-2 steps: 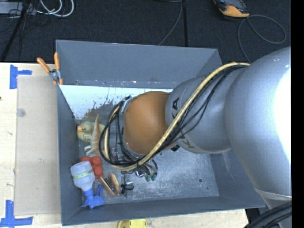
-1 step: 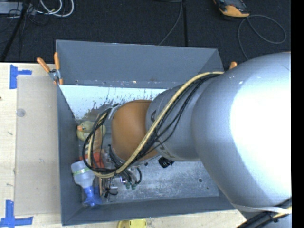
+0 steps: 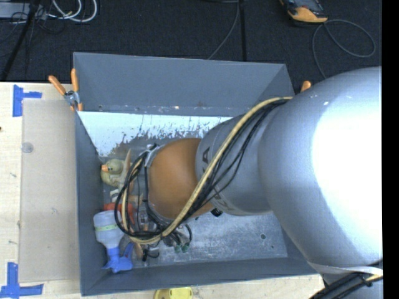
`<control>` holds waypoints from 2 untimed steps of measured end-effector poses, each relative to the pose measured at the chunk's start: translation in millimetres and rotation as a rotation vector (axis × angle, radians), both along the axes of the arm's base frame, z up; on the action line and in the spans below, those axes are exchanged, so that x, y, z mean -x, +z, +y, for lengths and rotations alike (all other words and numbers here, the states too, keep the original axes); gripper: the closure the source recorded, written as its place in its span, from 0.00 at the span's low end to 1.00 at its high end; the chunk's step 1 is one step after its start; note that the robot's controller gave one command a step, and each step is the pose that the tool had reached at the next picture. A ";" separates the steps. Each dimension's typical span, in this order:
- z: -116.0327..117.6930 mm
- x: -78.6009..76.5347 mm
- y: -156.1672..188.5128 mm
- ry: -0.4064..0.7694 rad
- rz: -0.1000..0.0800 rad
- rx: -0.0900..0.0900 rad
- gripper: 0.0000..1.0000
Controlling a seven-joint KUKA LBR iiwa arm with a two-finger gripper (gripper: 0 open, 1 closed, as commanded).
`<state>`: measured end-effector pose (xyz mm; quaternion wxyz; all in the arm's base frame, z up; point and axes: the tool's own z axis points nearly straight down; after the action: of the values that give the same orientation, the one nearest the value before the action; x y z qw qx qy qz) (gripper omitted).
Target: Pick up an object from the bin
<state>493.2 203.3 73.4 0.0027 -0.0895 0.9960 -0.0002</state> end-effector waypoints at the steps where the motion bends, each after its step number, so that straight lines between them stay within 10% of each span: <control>1: 0.0 0.0 0.0 0.000 0.000 0.000 1.00; 2: -0.5 0.9 3.5 -0.001 0.003 0.001 1.00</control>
Offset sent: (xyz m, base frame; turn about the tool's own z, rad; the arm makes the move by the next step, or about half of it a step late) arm 0.0002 -0.0001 0.0597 0.0000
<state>492.3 202.9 76.8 0.0012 -0.0891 0.9960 -0.0006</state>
